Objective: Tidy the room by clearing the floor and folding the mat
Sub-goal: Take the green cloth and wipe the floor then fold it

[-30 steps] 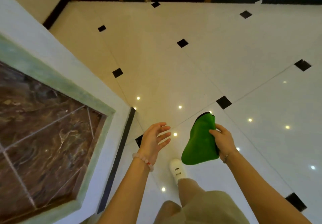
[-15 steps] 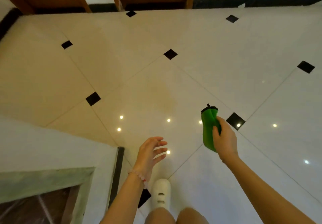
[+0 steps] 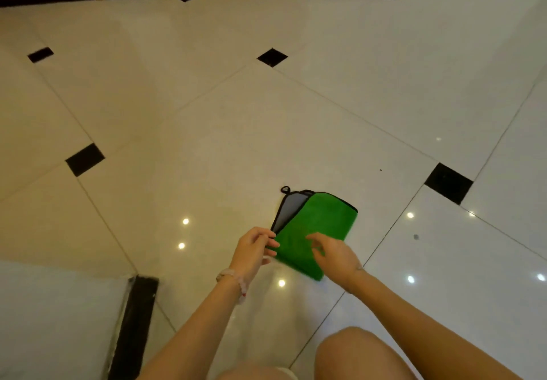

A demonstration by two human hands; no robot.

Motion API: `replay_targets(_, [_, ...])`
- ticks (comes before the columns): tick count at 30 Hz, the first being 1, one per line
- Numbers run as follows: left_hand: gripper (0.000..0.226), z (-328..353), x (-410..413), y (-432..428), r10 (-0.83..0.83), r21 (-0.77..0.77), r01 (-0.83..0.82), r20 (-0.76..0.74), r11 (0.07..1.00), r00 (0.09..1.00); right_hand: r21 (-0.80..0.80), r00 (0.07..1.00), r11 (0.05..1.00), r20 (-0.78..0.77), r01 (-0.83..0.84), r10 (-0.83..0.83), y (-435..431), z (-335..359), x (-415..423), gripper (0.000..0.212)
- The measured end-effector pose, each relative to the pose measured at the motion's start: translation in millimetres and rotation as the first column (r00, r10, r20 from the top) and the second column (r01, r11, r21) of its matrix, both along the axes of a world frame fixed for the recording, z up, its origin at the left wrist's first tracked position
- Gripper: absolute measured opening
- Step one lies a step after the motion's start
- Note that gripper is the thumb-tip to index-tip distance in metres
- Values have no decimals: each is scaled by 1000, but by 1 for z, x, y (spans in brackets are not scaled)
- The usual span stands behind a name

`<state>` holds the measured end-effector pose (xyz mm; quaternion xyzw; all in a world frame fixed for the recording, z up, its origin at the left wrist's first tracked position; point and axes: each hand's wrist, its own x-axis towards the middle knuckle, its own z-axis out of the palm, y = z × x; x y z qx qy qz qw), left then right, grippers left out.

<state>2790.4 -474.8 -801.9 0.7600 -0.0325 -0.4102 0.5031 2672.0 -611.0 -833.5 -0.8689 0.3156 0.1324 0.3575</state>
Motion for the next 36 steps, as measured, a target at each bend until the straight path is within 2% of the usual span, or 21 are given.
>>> replay_targets(3, [23,-32,-12,-6,-179,72,171,111,983,978,9,995,997,53,82,-82,-9,-2,-12,36])
replay_targets(5, [20,-43,-22,-10,-363,152,337,207,929,908,1,992,995,74,104,-104,-15,1,-17,36])
replay_targets(7, [26,-54,-28,-15,-577,278,508,324,815,749,-4,992,995,76,102,-101,-20,3,-18,36])
replay_targets(10, [41,-71,-32,-26,-810,510,635,438,580,389,-14,993,996,77,85,-84,-26,0,-13,37])
replay_targets(12, [48,-86,-33,-33,-895,664,613,405,428,186,-13,992,996,88,89,-88,-31,-5,-8,37])
replay_targets(13, [51,-94,-32,-36,-925,712,601,355,363,138,-9,992,996,90,94,-93,-33,-8,-6,36])
replay_targets(15, [54,-110,-31,-39,-958,763,583,260,279,119,-8,993,996,83,89,-88,-37,-14,-3,36])
replay_targets(19, [58,-140,-18,-45,-945,784,538,319,309,78,-33,996,998,78,50,-48,-49,-29,6,37])
replay_targets(21, [59,-158,-5,-57,-940,799,502,328,332,99,-50,994,997,98,53,-48,-57,-36,14,37])
replay_targets(26, [55,-147,44,-116,-910,750,535,404,389,95,-100,991,994,129,51,-38,-75,-49,40,42])
replay_targets(30, [56,-147,100,-160,-894,751,486,402,447,201,-111,988,991,139,78,-63,-95,-56,64,45])
replay_targets(34, [55,-142,169,-173,-903,773,468,348,428,250,-106,987,989,137,101,-86,-114,-53,83,43])
replay_targets(36, [55,-144,211,-164,-881,780,433,314,451,353,-120,982,985,157,120,-101,-126,-46,95,42])
